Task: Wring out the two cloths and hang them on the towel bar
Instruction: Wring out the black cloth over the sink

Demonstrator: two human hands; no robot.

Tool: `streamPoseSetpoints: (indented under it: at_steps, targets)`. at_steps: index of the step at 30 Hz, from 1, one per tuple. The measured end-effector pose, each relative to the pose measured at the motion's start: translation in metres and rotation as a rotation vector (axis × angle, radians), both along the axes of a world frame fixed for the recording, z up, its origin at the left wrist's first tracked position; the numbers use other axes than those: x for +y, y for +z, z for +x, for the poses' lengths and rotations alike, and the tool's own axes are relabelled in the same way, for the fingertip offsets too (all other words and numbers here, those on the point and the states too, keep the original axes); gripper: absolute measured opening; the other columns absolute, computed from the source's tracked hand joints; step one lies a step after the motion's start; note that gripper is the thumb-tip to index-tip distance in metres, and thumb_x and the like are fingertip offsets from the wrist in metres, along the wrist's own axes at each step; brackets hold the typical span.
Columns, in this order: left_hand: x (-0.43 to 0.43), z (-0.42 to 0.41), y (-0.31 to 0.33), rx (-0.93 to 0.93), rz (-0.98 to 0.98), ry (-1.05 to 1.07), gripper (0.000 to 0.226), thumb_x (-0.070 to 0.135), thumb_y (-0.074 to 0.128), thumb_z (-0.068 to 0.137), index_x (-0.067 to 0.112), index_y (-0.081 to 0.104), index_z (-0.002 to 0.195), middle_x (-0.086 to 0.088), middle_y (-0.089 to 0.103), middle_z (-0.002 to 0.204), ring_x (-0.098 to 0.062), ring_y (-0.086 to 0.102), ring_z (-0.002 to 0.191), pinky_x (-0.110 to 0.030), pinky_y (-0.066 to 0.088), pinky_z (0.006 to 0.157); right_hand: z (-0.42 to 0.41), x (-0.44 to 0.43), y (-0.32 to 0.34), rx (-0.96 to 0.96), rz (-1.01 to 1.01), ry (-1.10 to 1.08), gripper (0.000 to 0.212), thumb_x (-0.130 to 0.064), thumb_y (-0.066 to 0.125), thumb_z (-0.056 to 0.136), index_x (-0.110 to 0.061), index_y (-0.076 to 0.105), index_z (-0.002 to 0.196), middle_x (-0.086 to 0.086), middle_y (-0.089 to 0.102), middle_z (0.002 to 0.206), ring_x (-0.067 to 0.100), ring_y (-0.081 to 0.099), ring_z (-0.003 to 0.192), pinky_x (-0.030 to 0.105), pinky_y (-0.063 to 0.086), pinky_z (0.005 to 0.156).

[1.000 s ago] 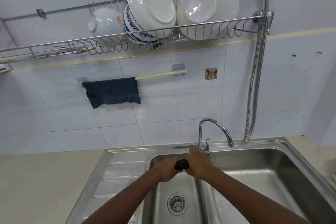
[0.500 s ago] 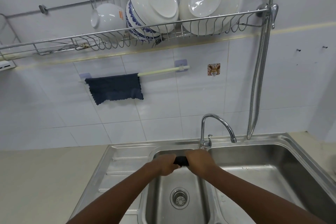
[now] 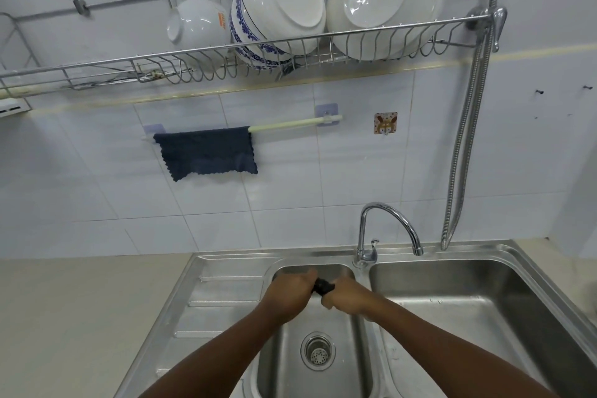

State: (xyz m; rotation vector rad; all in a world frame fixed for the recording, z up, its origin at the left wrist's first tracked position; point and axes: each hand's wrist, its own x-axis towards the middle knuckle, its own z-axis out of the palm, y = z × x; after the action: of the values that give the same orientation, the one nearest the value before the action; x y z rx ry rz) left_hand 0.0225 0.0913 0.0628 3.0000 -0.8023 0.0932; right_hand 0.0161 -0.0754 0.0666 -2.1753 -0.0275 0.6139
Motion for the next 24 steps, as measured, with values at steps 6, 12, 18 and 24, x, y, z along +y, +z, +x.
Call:
streamPoseSetpoints:
  at_steps: [6,12,18,24]
  targets:
    - [-0.001,-0.003,-0.008,-0.012,-0.032,-0.021,0.015,0.022,0.040,0.096,0.014,0.046,0.108,-0.009,0.070,0.093,-0.026,0.065,0.076,-0.034,0.043,0.058,-0.008,-0.001,-0.006,0.076,0.090,-0.047,0.026,-0.018,0.062,0.060,-0.011,0.055,0.084,0.002,0.046,0.055,0.011,0.039,0.041,0.020,0.030,0.042]
    - [-0.004,-0.006,0.004,0.352,-0.267,0.120,0.020,0.023,0.051,0.094,0.017,0.042,0.111,-0.009,0.062,0.098,-0.021,0.063,0.085,-0.034,0.052,0.075,-0.011,-0.010,-0.015,-0.209,-0.079,0.074,0.023,-0.048,0.067,0.074,-0.028,0.055,0.071,-0.008,0.056,0.066,0.007,0.052,0.058,0.024,0.039,0.058]
    - [0.006,-0.005,0.026,0.584,-0.754,0.229,0.021,0.020,0.071,0.083,0.016,0.054,0.095,-0.004,0.067,0.089,-0.008,0.065,0.070,-0.015,0.051,0.058,-0.019,-0.024,-0.010,-0.398,-0.044,0.020,0.021,-0.046,0.049,0.093,-0.026,0.055,0.088,-0.011,0.052,0.070,0.006,0.050,0.064,0.025,0.037,0.059]
    - [0.001,-0.021,0.025,0.488,-1.093,0.431,0.021,0.025,0.065,0.089,0.014,0.063,0.072,-0.006,0.065,0.067,-0.016,0.061,0.060,-0.031,0.049,0.062,-0.024,-0.033,-0.012,-0.529,0.114,-0.102,0.021,-0.015,0.070,0.079,-0.026,0.066,0.097,-0.012,0.063,0.095,-0.004,0.055,0.089,0.011,0.039,0.076]
